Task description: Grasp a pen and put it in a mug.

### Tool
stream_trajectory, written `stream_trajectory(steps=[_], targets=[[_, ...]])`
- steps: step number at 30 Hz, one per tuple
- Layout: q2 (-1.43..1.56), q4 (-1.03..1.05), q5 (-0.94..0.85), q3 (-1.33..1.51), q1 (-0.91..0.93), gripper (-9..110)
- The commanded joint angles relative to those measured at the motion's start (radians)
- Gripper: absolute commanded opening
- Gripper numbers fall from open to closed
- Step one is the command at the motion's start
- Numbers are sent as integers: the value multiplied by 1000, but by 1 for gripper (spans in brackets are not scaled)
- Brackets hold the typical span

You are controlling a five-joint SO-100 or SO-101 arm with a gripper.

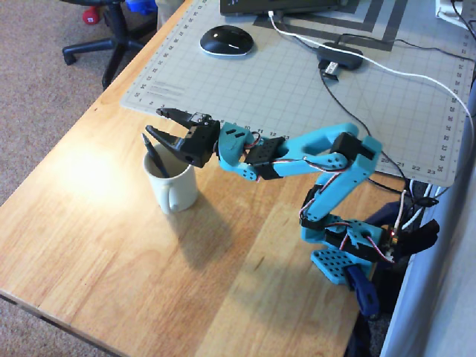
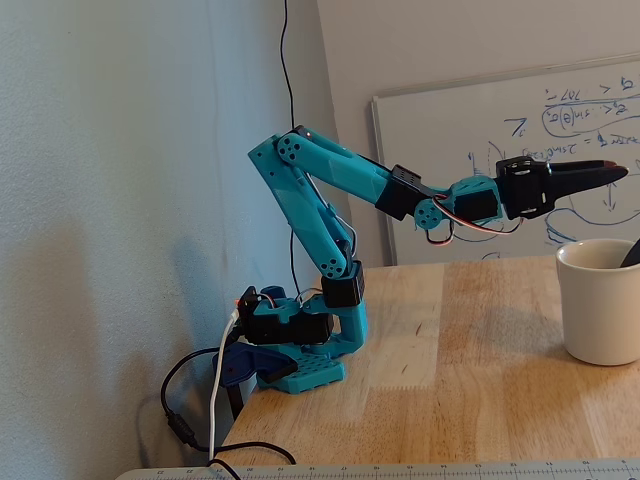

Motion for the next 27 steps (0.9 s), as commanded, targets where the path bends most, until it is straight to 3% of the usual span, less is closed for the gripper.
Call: stream_trajectory(steps=[1, 15, 21, 27], targets=[[175, 252, -230, -94, -41, 15], [566, 1302, -1097, -89, -118, 12], [696, 1655, -1241, -75, -126, 12], [773, 1827, -1278, -29, -130, 12]])
